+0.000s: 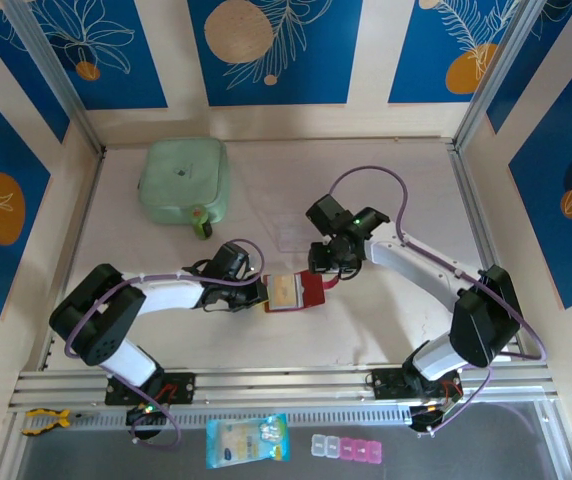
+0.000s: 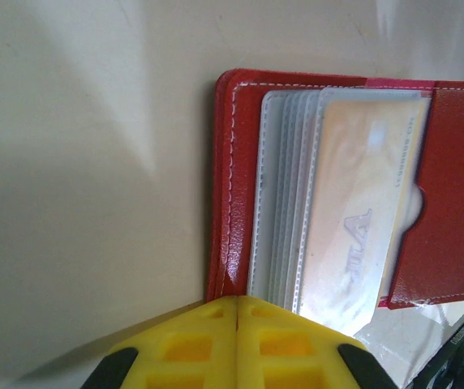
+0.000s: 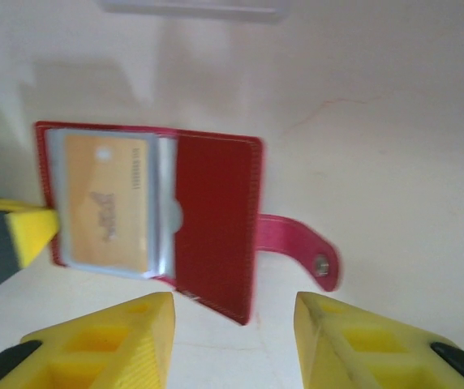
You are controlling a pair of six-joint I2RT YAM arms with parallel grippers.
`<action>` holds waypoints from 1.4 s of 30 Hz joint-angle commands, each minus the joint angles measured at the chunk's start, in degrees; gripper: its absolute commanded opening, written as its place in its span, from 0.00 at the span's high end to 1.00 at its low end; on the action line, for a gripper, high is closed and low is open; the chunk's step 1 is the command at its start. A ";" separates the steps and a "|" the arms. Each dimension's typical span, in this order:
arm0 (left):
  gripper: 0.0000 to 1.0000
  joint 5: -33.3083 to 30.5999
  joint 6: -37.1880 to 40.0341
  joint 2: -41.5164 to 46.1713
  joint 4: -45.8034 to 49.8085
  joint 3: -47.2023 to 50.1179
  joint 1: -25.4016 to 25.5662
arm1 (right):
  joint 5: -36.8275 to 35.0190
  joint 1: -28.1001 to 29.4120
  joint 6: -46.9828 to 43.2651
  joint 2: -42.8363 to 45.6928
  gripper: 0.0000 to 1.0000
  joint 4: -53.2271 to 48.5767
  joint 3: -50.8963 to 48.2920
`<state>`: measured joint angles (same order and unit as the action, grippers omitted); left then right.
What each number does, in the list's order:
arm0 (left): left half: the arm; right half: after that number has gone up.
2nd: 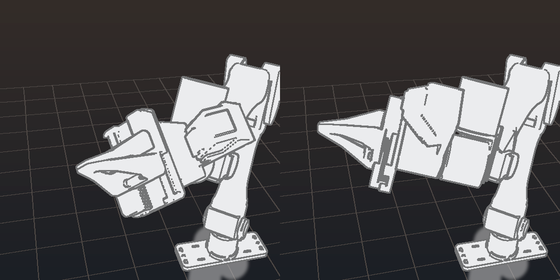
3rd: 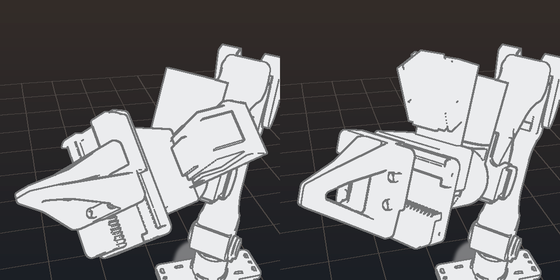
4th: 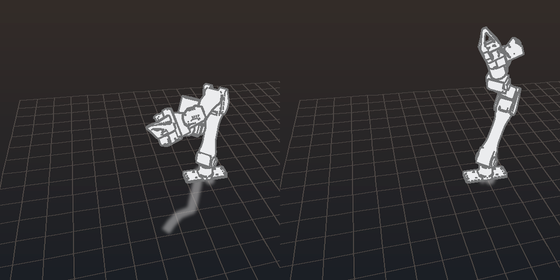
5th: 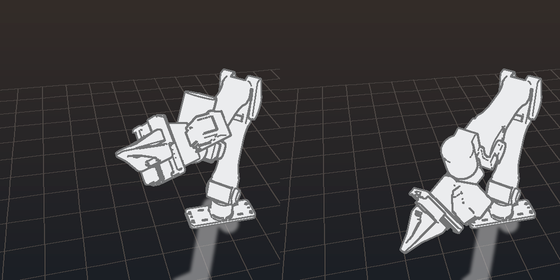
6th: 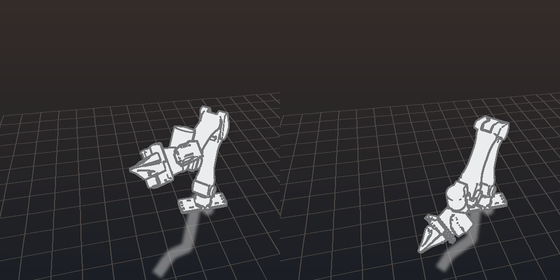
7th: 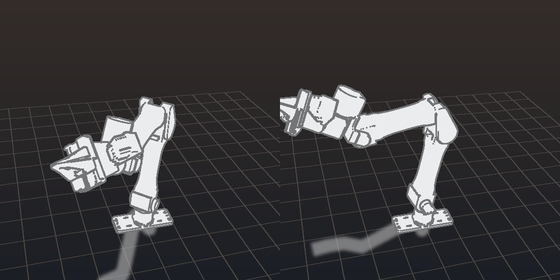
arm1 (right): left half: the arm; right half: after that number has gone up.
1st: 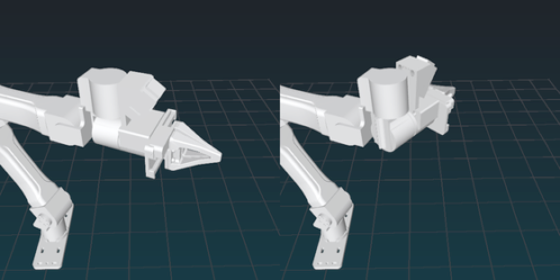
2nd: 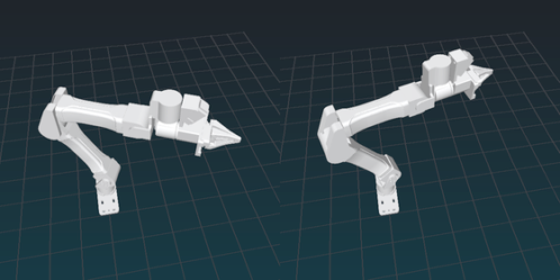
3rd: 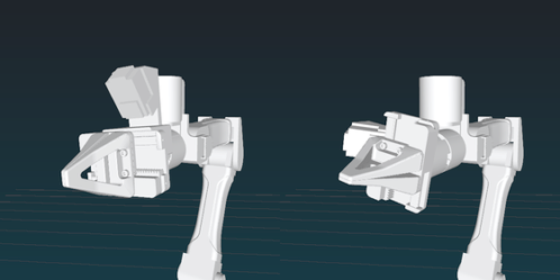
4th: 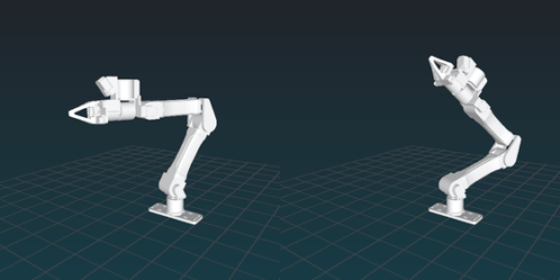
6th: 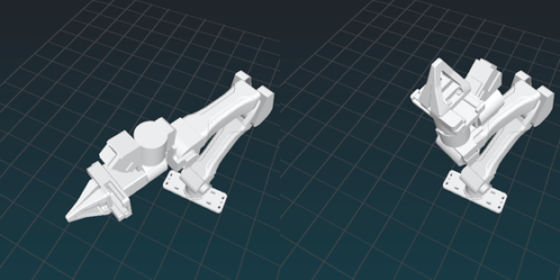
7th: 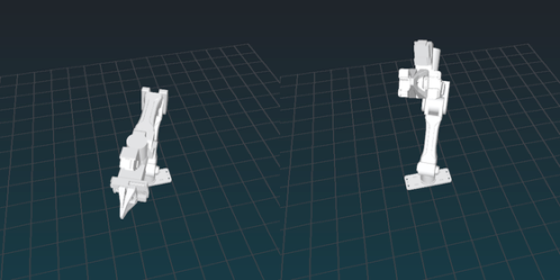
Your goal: Take the credit cards out of the card holder
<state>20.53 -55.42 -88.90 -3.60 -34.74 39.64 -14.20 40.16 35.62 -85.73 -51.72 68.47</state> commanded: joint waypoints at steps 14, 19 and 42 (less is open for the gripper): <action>0.93 -0.32 0.75 -0.83 2.28 -0.86 0.36 | -0.30 0.47 1.51 -12.56 0.19 1.00 -0.97; 0.93 -0.60 0.50 -0.66 2.10 -0.34 0.35 | -0.96 0.10 0.77 -14.44 0.18 1.30 -1.23; 0.94 -1.08 0.31 -1.89 2.02 -0.24 0.43 | 1.37 -2.15 -0.22 -19.89 0.27 6.33 -5.95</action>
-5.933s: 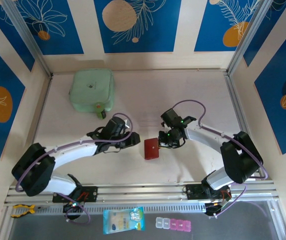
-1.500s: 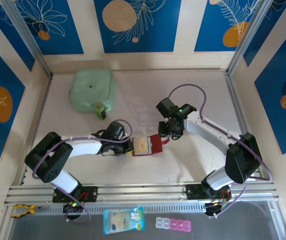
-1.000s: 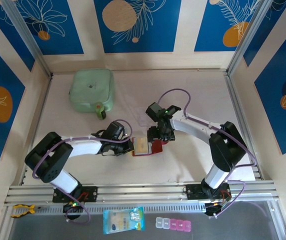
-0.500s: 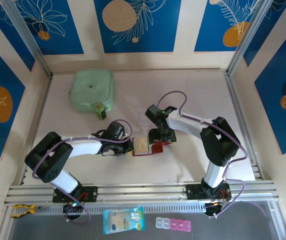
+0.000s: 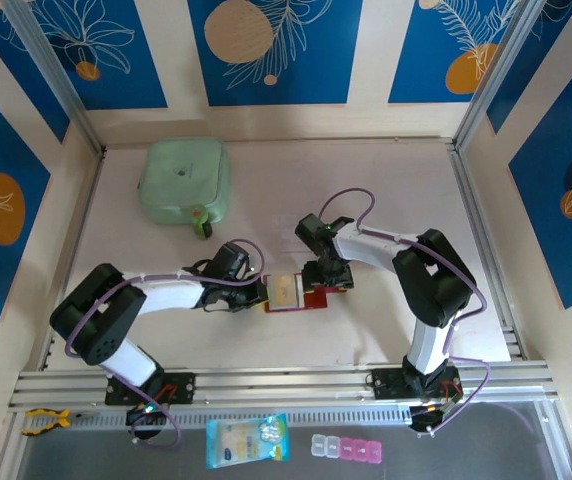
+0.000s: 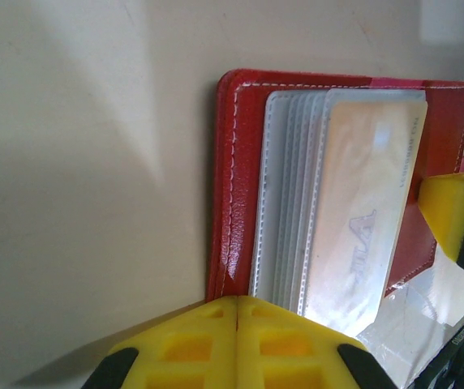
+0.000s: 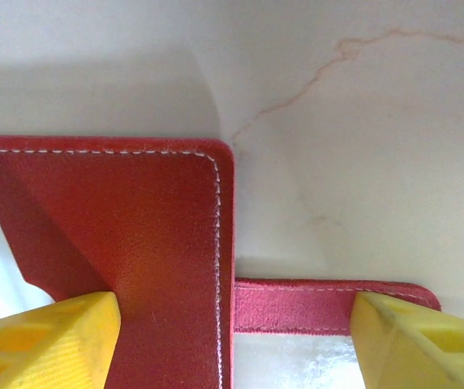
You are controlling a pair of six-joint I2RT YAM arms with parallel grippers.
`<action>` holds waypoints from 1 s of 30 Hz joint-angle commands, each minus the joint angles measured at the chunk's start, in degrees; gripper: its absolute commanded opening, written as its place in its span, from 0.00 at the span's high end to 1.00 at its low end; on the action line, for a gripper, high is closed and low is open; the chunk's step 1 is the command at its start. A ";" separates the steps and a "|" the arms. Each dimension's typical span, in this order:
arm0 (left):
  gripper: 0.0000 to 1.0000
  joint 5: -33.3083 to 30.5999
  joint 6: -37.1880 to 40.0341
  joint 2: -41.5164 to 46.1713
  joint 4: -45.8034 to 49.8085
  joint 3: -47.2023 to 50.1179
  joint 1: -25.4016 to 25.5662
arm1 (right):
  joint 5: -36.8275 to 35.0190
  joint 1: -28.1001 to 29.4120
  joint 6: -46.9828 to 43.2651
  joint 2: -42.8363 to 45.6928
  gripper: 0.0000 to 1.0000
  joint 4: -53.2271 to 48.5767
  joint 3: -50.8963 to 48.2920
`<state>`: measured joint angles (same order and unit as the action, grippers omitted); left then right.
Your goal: Take the credit cards out of the card holder
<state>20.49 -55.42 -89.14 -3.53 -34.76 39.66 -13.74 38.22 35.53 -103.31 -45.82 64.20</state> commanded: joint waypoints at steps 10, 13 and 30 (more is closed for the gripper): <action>0.94 -1.00 0.26 -1.35 2.11 0.01 0.34 | 0.82 -0.15 0.68 -4.93 0.32 3.02 -4.78; 0.94 -1.84 -0.03 0.10 2.13 0.35 0.40 | 1.08 -0.16 0.73 -4.77 0.34 2.24 -4.00; 0.90 -2.38 4.17 5.11 9.06 -7.51 0.33 | 7.20 0.15 1.43 9.50 0.35 0.50 1.80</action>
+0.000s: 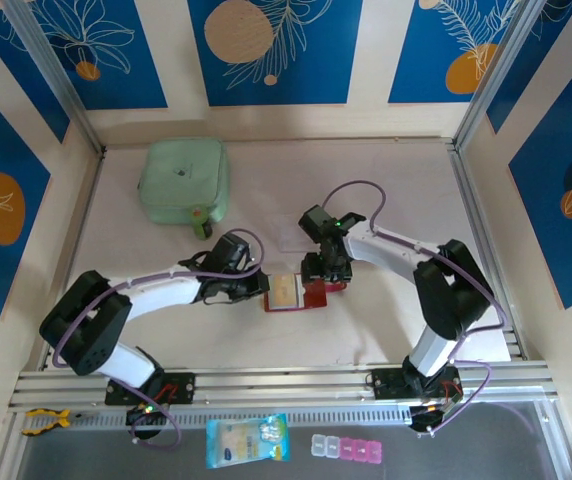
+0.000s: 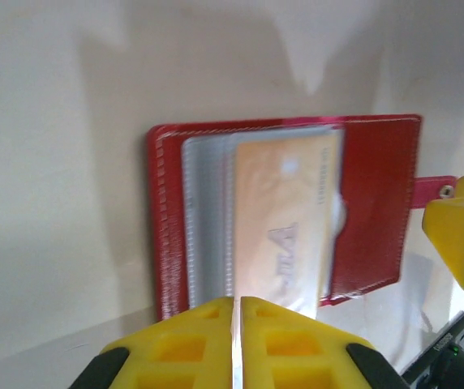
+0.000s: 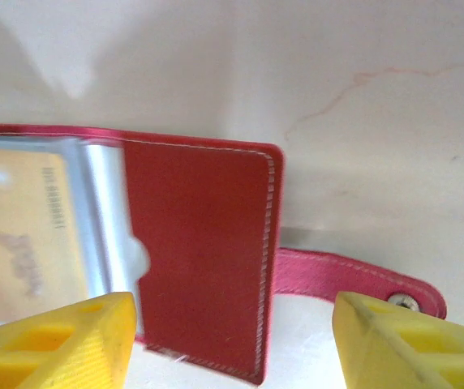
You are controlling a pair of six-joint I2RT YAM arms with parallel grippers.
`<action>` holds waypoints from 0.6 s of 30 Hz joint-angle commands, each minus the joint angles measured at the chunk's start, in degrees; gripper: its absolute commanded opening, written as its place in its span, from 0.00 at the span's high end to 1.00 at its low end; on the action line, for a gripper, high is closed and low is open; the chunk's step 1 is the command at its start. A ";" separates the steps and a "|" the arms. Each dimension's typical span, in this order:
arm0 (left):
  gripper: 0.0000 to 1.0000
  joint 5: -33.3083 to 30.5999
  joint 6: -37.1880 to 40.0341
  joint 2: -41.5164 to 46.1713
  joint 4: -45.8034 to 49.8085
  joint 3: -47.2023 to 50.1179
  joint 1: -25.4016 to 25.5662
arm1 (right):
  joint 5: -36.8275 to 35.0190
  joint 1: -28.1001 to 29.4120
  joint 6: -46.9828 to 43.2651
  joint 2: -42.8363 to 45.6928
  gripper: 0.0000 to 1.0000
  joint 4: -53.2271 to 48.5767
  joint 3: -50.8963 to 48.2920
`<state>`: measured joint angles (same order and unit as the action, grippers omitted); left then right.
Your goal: Take the credit cards out of the card holder
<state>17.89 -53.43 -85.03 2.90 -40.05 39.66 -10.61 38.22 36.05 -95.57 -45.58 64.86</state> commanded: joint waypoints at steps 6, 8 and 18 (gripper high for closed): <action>0.91 2.29 1.19 -0.90 -1.02 -2.27 0.71 | 11.65 -0.14 2.24 3.02 0.42 6.45 -1.10; 0.91 2.75 1.12 -2.21 -0.92 -2.86 1.01 | 14.53 -0.24 2.65 2.89 0.45 8.92 -2.15; 0.95 2.85 1.47 -6.18 0.19 -4.34 2.34 | 21.28 -0.25 2.48 0.93 0.64 17.55 -6.04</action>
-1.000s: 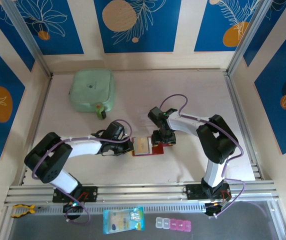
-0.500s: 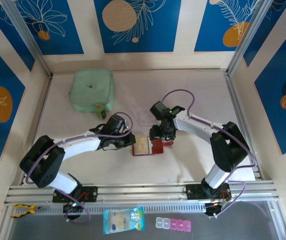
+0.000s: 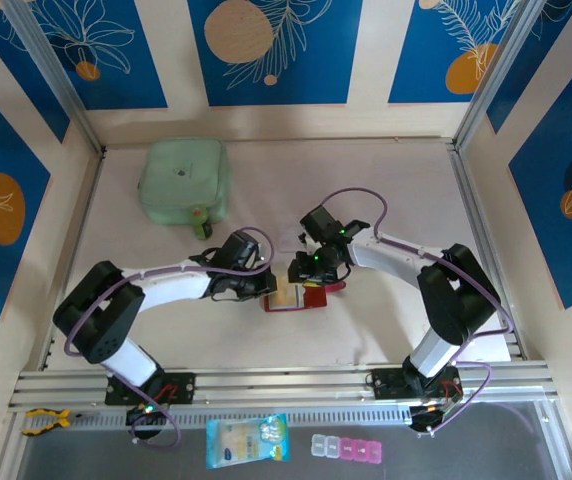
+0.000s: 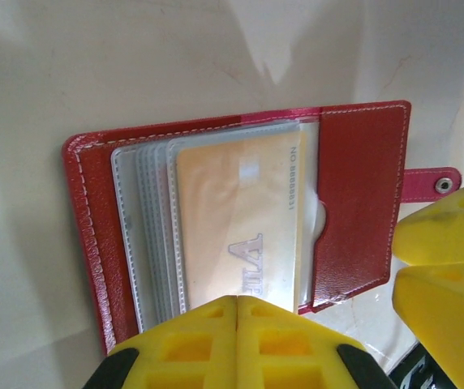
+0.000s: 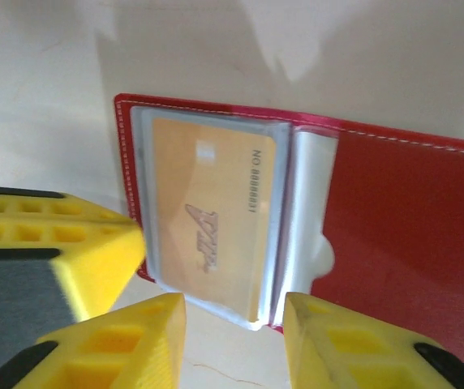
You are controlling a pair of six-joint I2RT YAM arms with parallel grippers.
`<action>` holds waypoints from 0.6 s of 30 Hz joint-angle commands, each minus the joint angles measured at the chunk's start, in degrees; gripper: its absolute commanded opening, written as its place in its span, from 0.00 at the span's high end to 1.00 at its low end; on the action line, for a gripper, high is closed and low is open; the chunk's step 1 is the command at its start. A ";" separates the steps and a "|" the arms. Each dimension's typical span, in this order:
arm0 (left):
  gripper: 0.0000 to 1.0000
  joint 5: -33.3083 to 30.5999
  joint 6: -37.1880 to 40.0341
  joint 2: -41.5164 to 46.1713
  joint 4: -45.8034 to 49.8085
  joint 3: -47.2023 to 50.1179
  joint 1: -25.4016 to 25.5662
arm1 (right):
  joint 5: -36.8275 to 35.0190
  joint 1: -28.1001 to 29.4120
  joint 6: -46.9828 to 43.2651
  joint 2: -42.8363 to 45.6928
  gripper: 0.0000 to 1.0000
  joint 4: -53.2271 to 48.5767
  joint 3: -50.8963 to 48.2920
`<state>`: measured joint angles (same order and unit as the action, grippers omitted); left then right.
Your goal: Take the credit cards out of the card holder
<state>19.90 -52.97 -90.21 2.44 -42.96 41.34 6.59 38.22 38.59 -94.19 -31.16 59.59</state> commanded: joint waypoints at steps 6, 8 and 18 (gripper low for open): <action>0.98 -0.27 1.17 -2.18 2.64 -1.40 0.67 | 5.11 -0.23 -0.43 -1.69 0.68 4.81 -1.43; 0.99 -0.58 1.20 -2.41 3.16 -1.33 0.65 | 5.27 -0.23 -0.53 -2.37 0.68 4.88 -1.50; 0.99 -0.84 1.25 -2.53 3.68 -0.90 0.76 | 6.41 -0.18 -0.62 -4.34 0.71 6.58 -2.46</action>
<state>19.86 -52.38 -92.14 4.01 -43.03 41.54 10.98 38.22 38.39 -97.84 -25.23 57.95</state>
